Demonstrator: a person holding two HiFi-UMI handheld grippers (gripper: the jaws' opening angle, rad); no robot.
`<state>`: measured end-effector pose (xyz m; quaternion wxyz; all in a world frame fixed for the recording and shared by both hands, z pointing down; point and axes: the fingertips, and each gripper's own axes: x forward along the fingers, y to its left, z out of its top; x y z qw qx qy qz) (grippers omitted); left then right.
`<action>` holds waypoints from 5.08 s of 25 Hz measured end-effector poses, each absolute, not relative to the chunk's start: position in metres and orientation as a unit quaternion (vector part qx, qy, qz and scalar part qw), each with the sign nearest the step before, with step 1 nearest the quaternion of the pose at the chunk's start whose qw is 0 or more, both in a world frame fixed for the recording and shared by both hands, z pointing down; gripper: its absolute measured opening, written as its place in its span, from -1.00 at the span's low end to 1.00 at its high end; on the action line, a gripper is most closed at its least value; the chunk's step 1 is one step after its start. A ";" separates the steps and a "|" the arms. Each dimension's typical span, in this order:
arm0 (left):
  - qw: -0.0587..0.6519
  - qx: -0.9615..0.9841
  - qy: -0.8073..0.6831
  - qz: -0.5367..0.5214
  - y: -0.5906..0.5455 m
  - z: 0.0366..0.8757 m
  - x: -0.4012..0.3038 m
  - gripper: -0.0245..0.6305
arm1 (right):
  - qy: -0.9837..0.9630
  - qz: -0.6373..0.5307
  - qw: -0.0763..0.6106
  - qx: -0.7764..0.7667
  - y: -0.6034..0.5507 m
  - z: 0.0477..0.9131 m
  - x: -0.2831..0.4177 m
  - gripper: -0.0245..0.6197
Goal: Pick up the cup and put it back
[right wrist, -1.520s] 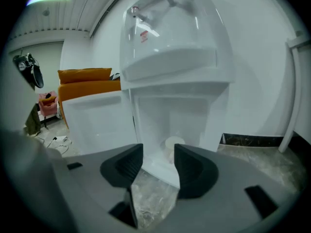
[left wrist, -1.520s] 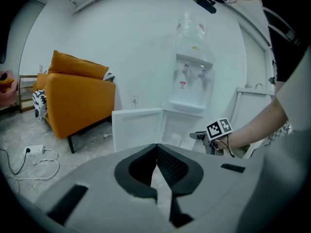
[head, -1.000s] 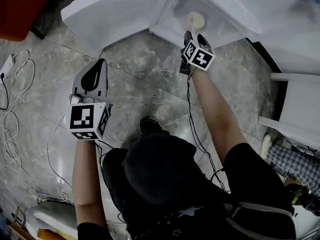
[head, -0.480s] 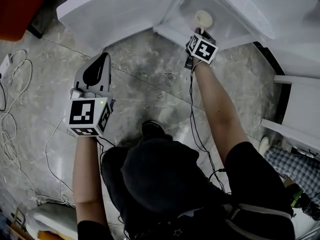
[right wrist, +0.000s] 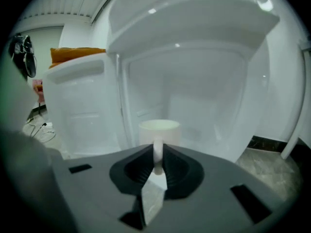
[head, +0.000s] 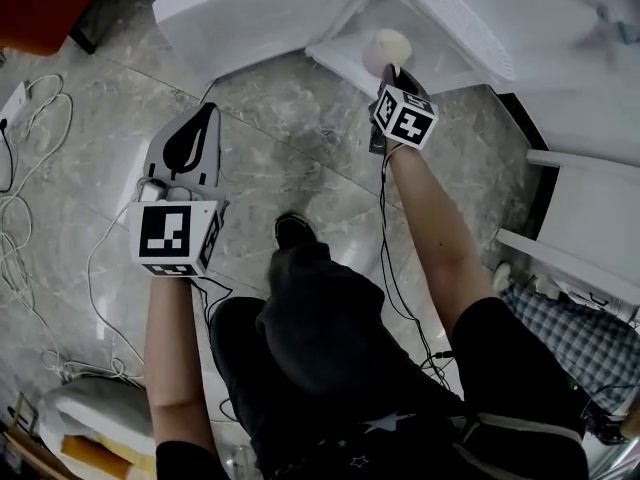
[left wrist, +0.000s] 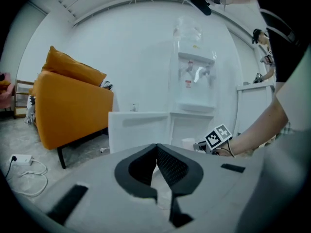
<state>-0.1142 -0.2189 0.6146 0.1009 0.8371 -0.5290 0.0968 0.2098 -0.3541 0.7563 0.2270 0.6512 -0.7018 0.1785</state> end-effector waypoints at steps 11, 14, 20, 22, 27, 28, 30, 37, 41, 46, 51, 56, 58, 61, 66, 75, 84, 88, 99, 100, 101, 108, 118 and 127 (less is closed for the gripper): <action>0.145 0.818 -0.546 0.108 -0.139 0.465 -0.128 -0.90 | -0.788 0.172 0.211 0.552 -0.257 0.578 0.122 -0.79; 0.155 0.815 -0.548 0.108 -0.117 0.427 -0.123 -0.90 | -0.805 0.168 0.204 0.531 -0.237 0.528 0.108 -0.79; 0.173 0.805 -0.558 0.101 -0.075 0.348 -0.115 -0.90 | -0.816 0.159 0.190 0.521 -0.199 0.425 0.099 -0.80; 0.177 0.800 -0.565 0.093 -0.061 0.318 -0.115 -0.90 | -0.817 0.158 0.181 0.524 -0.186 0.387 0.101 -0.79; 0.176 0.798 -0.572 0.067 -0.018 0.233 -0.110 -0.90 | -0.820 0.152 0.166 0.526 -0.144 0.293 0.113 -0.79; 0.172 0.800 -0.572 0.067 -0.010 0.217 -0.109 -0.90 | -0.821 0.153 0.163 0.525 -0.134 0.275 0.115 -0.79; 0.164 0.801 -0.572 0.067 0.007 0.187 -0.108 -0.90 | -0.823 0.153 0.154 0.524 -0.115 0.241 0.123 -0.79; 0.146 0.789 -0.594 0.063 0.069 0.129 -0.118 -0.90 | -0.822 0.137 0.116 0.541 -0.057 0.171 0.142 -0.79; 0.153 0.777 -0.608 0.064 0.104 0.125 -0.116 -0.90 | -0.817 0.140 0.113 0.548 -0.023 0.159 0.151 -0.79; 0.179 0.757 -0.624 0.069 0.158 0.140 -0.119 -0.89 | -0.821 0.144 0.137 0.534 0.018 0.159 0.155 -0.79; 0.198 0.746 -0.632 0.074 0.195 0.151 -0.125 -0.90 | -0.822 0.143 0.152 0.530 0.041 0.162 0.159 -0.79; 0.191 0.745 -0.635 0.071 0.202 0.145 -0.128 -0.90 | -0.818 0.144 0.135 0.541 0.048 0.156 0.162 -0.79; 0.180 0.749 -0.634 0.071 0.195 0.138 -0.129 -0.90 | -0.819 0.142 0.133 0.540 0.048 0.156 0.161 -0.79; 0.160 0.759 -0.627 0.072 0.176 0.124 -0.125 -0.90 | -0.822 0.138 0.135 0.536 0.044 0.155 0.160 -0.79; 0.163 0.771 -0.608 0.093 0.138 0.130 -0.110 -0.89 | -0.823 0.144 0.145 0.529 0.022 0.170 0.155 -0.79; 0.179 0.803 -0.550 0.145 0.037 0.213 -0.085 -0.89 | -0.806 0.187 0.199 0.525 -0.056 0.281 0.146 -0.79; 0.226 0.810 -0.517 0.159 -0.056 0.375 -0.071 -0.89 | -0.763 0.245 0.220 0.556 -0.142 0.449 0.144 -0.79; 0.244 0.809 -0.513 0.155 -0.096 0.454 -0.070 -0.89 | -0.744 0.251 0.229 0.575 -0.182 0.528 0.163 -0.79; 0.220 0.826 -0.496 0.156 -0.186 0.627 -0.069 -0.89 | -0.717 0.252 0.204 0.617 -0.294 0.693 0.213 -0.79; 0.219 0.826 -0.497 0.152 -0.194 0.639 -0.070 -0.89 | -0.715 0.246 0.202 0.623 -0.305 0.704 0.217 -0.79; 0.216 0.827 -0.497 0.148 -0.201 0.649 -0.069 -0.89 | -0.714 0.238 0.204 0.626 -0.316 0.714 0.220 -0.79; 0.161 0.847 -0.490 0.133 -0.253 0.703 -0.063 -0.89 | -0.713 0.203 0.183 0.646 -0.381 0.775 0.234 -0.79; 0.116 0.849 -0.505 0.107 -0.291 0.716 -0.080 -0.90 | -0.696 0.180 0.132 0.683 -0.430 0.809 0.250 -0.79; 0.123 0.846 -0.511 0.092 -0.282 0.724 -0.084 -0.90 | -0.700 0.181 0.146 0.675 -0.419 0.832 0.241 -0.76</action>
